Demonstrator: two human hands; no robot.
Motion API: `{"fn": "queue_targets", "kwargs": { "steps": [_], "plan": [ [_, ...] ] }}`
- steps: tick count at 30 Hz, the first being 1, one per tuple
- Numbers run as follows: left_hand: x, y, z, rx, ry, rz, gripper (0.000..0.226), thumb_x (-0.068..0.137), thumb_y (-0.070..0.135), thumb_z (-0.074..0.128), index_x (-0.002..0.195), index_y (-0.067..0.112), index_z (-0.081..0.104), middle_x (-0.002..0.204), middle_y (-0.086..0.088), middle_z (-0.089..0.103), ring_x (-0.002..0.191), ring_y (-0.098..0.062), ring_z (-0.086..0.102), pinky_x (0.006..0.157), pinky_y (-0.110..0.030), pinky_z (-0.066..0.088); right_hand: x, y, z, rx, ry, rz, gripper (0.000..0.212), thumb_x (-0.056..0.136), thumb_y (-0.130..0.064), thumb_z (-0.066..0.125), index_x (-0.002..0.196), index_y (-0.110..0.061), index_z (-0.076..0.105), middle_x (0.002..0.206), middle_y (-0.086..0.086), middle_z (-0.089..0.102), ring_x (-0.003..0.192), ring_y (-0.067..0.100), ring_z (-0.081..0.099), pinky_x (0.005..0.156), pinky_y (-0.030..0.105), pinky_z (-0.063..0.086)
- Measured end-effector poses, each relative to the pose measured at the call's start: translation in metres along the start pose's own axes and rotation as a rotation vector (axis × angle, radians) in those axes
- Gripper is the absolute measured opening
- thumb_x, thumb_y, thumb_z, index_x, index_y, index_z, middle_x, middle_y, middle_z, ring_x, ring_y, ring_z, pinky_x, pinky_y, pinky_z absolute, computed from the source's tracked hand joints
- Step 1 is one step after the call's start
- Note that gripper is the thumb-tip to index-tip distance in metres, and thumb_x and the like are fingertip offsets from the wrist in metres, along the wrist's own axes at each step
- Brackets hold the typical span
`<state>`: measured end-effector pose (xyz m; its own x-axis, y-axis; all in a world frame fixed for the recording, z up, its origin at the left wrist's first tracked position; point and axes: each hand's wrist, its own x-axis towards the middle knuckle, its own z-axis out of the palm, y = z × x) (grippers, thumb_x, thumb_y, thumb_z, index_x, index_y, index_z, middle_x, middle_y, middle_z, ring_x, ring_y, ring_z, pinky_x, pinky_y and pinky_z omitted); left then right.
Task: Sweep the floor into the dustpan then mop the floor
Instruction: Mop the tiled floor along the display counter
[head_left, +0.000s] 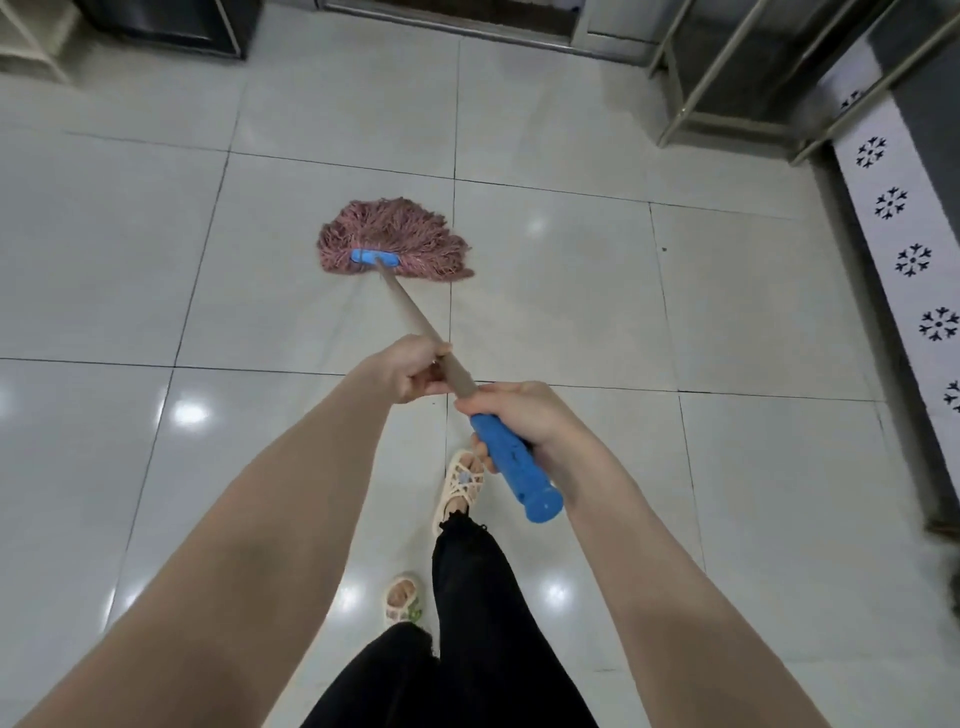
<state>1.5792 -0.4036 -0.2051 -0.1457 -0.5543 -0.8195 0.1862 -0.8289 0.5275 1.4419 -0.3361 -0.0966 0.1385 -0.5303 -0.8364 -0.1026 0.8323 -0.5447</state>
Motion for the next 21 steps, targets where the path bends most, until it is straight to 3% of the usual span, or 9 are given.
{"fn": "queue_targets", "kwargs": {
  "steps": [5,13,21],
  "plan": [
    [-0.058,-0.05,-0.065,-0.064,0.128,-0.006,0.02,0.101,0.01,0.039,0.084,0.002,0.046,0.084,-0.017,0.055,0.076,-0.025,0.06,0.058,-0.03,0.058,-0.021,0.043,0.054,-0.072,-0.123,0.036,0.033,0.082,-0.005,0.07,0.113,0.003,0.062,0.057,0.01,0.052,0.034,0.017,0.05,0.038,0.02,0.043],
    [-0.104,-0.105,-0.075,-0.097,0.216,-0.032,0.022,0.102,0.008,0.037,0.083,0.001,0.044,0.083,-0.015,0.051,0.074,-0.025,0.058,0.054,-0.032,0.057,-0.051,0.088,0.062,-0.21,-0.149,0.052,0.027,0.084,-0.01,0.067,0.111,-0.004,0.065,0.058,0.01,0.053,0.032,0.012,0.049,0.037,0.015,0.04],
    [-0.107,-0.157,0.03,-0.021,0.107,-0.038,0.02,0.101,0.007,0.039,0.083,0.002,0.043,0.089,-0.016,0.051,0.093,-0.032,0.058,0.088,-0.047,0.052,-0.107,0.142,-0.028,-0.168,-0.008,0.049,0.022,0.085,-0.012,0.066,0.107,-0.007,0.068,0.051,0.008,0.054,0.034,0.013,0.048,0.037,0.016,0.04]
  ]
}}
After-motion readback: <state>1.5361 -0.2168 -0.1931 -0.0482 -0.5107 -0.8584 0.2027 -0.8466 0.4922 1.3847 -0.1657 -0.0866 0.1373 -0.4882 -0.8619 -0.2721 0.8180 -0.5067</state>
